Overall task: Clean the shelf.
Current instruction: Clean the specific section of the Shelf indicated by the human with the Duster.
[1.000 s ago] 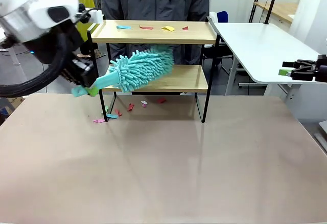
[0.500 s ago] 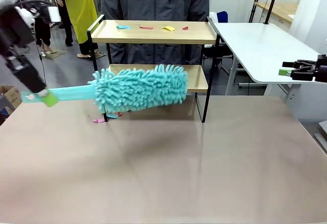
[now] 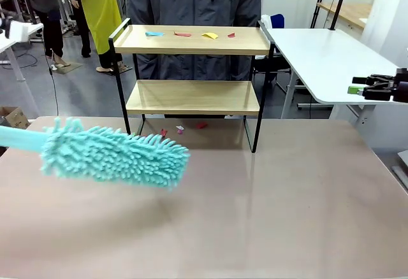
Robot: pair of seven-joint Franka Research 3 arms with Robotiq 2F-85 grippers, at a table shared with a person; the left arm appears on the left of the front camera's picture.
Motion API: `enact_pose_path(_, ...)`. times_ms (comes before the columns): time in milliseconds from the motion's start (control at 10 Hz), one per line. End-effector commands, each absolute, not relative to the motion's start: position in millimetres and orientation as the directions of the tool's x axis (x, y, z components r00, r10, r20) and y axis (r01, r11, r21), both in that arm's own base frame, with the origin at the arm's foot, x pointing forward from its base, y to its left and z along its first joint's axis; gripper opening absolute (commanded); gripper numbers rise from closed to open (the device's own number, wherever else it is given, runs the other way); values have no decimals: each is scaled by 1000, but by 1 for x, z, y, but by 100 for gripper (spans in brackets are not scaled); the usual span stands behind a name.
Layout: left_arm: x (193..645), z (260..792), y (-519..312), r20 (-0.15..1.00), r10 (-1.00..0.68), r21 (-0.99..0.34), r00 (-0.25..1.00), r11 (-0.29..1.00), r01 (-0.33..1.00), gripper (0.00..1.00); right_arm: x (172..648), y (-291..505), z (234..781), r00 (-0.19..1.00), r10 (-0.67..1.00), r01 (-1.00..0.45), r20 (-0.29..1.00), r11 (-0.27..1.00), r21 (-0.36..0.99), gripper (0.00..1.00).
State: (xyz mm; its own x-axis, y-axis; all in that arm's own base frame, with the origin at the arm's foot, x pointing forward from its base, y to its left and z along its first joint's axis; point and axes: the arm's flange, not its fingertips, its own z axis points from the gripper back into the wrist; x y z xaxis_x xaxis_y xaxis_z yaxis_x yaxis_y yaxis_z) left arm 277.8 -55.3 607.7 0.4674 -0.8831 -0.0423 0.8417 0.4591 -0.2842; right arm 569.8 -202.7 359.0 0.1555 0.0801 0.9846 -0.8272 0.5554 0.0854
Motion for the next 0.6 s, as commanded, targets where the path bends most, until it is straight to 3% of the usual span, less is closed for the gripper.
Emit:
enact_pose_path(0,279,604,-44,-102,-917,-255,385,398,881,13,571,-200,361,154,84,-826,985,558,81,100)
enact_pose_path(500,280,600,-46,-107,-910,-267,402,415,870,13,571,-200,361,154,84,-826,985,558,81,100)
